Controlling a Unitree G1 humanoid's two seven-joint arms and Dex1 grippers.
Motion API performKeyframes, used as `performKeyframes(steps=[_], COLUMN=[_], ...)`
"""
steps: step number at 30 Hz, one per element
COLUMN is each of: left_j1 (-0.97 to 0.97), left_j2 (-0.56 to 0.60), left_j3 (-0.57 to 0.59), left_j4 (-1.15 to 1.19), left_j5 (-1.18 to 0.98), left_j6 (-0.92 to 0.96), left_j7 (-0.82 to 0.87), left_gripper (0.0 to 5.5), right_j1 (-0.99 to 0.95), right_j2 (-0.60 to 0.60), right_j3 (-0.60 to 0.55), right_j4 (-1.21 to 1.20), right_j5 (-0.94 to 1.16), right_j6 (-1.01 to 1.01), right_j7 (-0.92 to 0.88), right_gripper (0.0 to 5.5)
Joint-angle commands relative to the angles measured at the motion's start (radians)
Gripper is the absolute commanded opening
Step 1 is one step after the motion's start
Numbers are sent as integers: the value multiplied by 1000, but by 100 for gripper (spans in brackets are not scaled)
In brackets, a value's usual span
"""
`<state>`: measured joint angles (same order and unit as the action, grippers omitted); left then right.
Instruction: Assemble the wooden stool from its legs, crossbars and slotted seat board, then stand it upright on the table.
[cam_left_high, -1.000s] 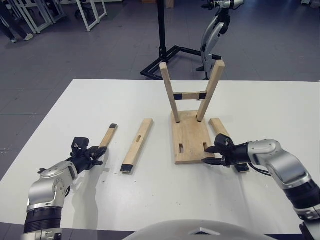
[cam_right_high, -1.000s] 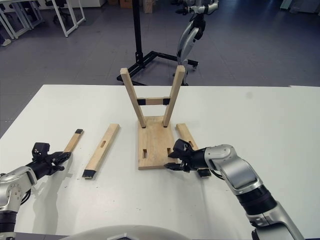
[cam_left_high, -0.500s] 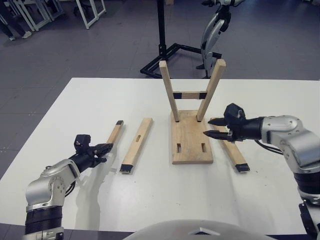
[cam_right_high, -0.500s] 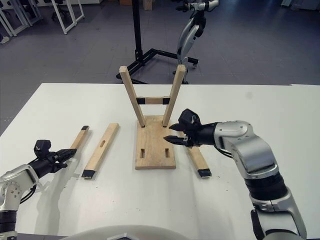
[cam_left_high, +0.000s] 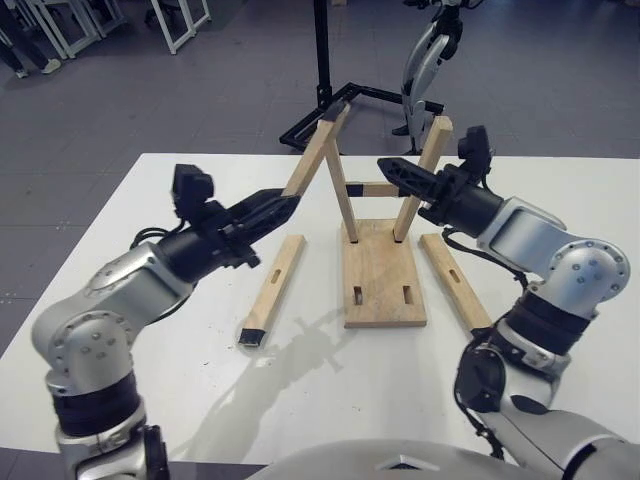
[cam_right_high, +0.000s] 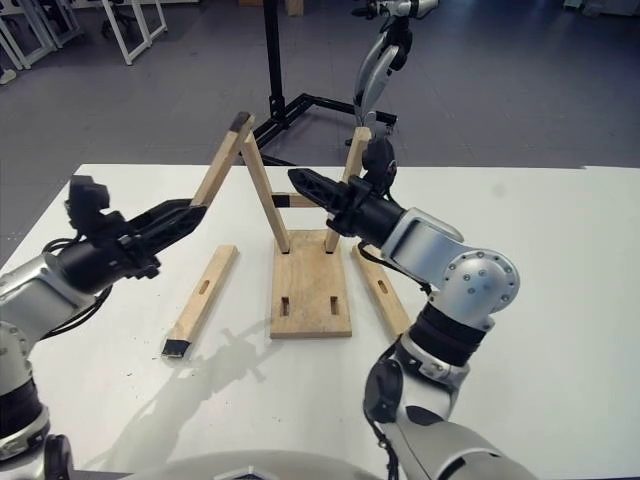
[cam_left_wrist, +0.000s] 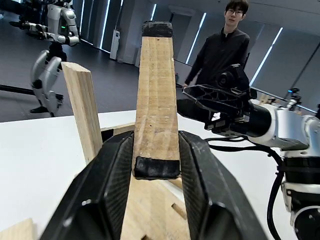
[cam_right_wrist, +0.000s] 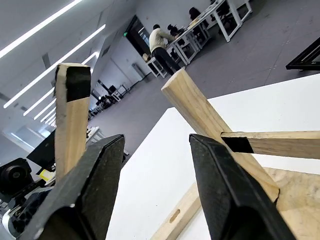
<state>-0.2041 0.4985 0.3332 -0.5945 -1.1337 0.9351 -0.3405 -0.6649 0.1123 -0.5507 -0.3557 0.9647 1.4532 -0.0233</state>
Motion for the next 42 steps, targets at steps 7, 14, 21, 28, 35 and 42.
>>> performKeyframes(steps=[7,14,21,28,35,42], left_j1=[-29,-9,-10,-1,4,28], left_j2=[-6,-41,-41,-32,-67,-94], left_j3=[-88,-176,-183,-168,-211,-256], left_j4=[-14,-21,-11,-6,-43,-73], left_j5=[63,100,111,129,103,94], left_j6=[-35,-59,-72,-89,-74,-75], left_j7=[112,108,105,100,131,158], left_gripper=[133,133,133,133,133,133], right_j1=[-64,-13,38,63,70,33], right_j2=[95,-59,-206,-326,-380,-394], right_j3=[-33,174,314,401,452,467], right_j4=[-42,18,31,23,40,115], right_j5=[311,707,786,843,822,740], right_j6=[-11,-244,-398,-493,-556,-595], right_j7=[-331,-549,-564,-545,-508,-444], right_gripper=[235,235,235,235,235,235])
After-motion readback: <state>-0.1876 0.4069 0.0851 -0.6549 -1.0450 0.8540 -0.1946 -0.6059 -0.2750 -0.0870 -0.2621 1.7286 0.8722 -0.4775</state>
